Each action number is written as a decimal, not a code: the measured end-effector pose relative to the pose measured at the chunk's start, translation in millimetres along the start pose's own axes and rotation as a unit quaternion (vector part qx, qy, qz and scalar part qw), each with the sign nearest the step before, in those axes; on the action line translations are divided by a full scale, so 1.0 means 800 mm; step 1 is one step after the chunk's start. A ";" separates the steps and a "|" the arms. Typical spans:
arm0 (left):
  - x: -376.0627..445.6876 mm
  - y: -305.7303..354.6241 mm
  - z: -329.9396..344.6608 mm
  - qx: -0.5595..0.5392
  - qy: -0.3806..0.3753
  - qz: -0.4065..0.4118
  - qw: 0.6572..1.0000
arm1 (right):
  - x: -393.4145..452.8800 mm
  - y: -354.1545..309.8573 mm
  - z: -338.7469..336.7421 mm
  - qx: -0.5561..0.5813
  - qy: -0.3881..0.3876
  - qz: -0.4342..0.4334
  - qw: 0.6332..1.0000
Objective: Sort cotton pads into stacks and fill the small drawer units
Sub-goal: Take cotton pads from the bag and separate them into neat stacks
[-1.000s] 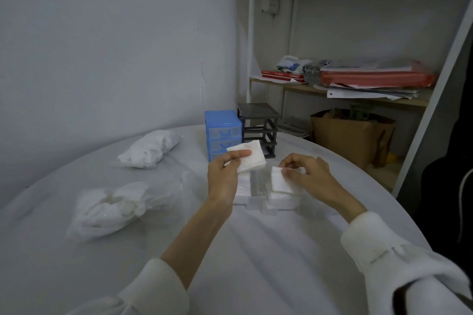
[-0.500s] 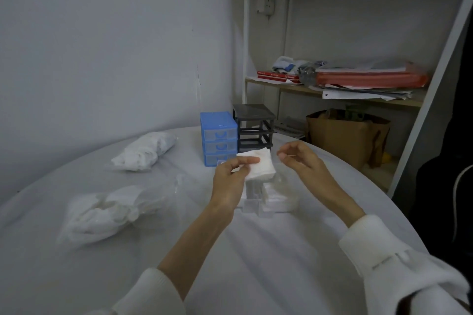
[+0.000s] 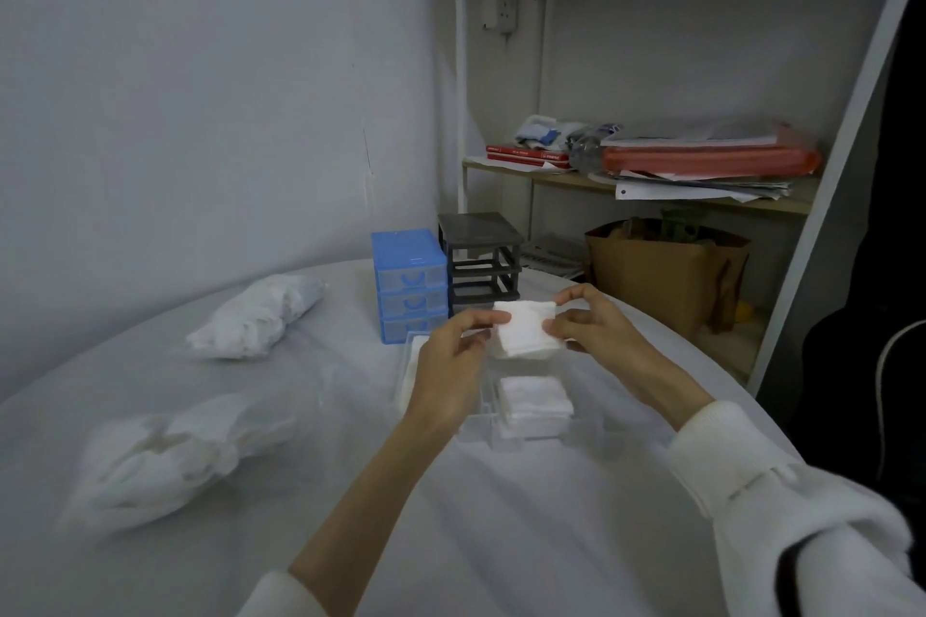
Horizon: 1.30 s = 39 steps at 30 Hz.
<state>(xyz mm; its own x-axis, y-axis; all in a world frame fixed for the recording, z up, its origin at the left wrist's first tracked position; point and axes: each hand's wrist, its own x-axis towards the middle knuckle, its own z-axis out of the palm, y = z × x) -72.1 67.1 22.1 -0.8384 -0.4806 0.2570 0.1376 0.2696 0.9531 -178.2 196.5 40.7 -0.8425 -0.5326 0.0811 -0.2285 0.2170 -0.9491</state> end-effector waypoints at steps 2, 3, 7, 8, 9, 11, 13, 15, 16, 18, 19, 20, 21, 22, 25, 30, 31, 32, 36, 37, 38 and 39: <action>-0.003 -0.005 0.001 0.076 0.012 0.057 0.995 | 0.007 0.005 0.000 -0.013 0.017 0.009 1.000; -0.005 -0.008 0.002 0.120 0.017 0.099 0.988 | 0.010 0.008 0.000 -0.022 0.020 0.014 0.999; -0.013 -0.023 0.001 0.259 -0.015 0.196 0.946 | 0.018 0.021 0.008 -0.074 0.022 0.029 0.997; -0.013 -0.027 0.000 0.284 -0.030 0.205 0.936 | 0.020 0.024 0.012 -0.089 0.026 0.027 0.995; -0.014 -0.029 0.000 0.308 -0.046 0.211 0.926 | 0.023 0.027 0.015 -0.109 0.033 0.021 0.993; -0.016 -0.032 0.002 0.346 -0.069 0.219 0.910 | 0.026 0.029 0.021 -0.177 0.050 0.012 0.983; -0.017 -0.033 0.003 0.367 -0.079 0.221 0.900 | 0.025 0.026 0.024 -0.260 0.050 -0.001 0.964; -0.017 -0.034 0.005 0.383 -0.079 0.219 0.894 | 0.021 0.024 0.026 -0.332 0.051 -0.019 0.942; -0.017 -0.033 0.005 0.391 -0.077 0.218 0.891 | 0.019 0.023 0.027 -0.362 0.057 -0.028 0.930; -0.016 -0.035 0.006 0.412 -0.062 0.216 0.883 | 0.017 0.022 0.029 -0.421 0.069 -0.043 0.903; -0.015 -0.037 0.007 0.427 -0.057 0.210 0.878 | 0.016 0.023 0.030 -0.444 0.071 -0.050 0.892; -0.015 -0.038 0.007 0.444 -0.058 0.197 0.872 | 0.016 0.025 0.031 -0.457 0.072 -0.058 0.884; -0.015 -0.040 0.008 0.466 -0.065 0.180 0.864 | 0.015 0.026 0.031 -0.459 0.074 -0.066 0.883; -0.015 -0.042 0.008 0.492 -0.073 0.166 0.851 | 0.013 0.027 0.032 -0.455 0.077 -0.079 0.884; -0.015 -0.046 0.007 0.549 -0.090 0.163 0.815 | 0.008 0.029 0.030 -0.438 0.064 -0.141 0.886; -0.015 -0.047 0.000 0.574 -0.088 0.194 0.791 | -0.012 0.021 0.038 -0.512 -0.066 -0.147 0.844; -0.014 -0.050 0.000 0.590 -0.086 0.193 0.779 | -0.016 0.022 0.042 -0.538 -0.091 -0.137 0.827; -0.013 -0.053 0.001 0.608 -0.075 0.205 0.764 | -0.018 0.023 0.046 -0.557 -0.109 -0.126 0.814; -0.016 -0.050 0.004 0.630 -0.078 0.202 0.745 | -0.019 0.032 0.056 -0.587 -0.137 -0.073 0.794; -0.017 -0.046 0.006 0.641 -0.092 0.192 0.737 | -0.019 0.034 0.057 -0.585 -0.141 -0.063 0.796; -0.017 -0.044 0.008 0.660 -0.105 0.192 0.718 | -0.020 0.036 0.057 -0.580 -0.147 -0.053 0.799; -0.015 -0.044 0.007 0.671 -0.115 0.187 0.708 | -0.020 0.036 0.057 -0.576 -0.153 -0.046 0.801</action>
<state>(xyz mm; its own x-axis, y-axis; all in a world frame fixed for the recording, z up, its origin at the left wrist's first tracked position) -69.7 68.2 -15.3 -0.9610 -0.0587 0.2704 -0.1226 0.9664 -0.2258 -149.2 174.3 -1.6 -0.6778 -0.7268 -0.1112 -0.7299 0.6833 -0.0173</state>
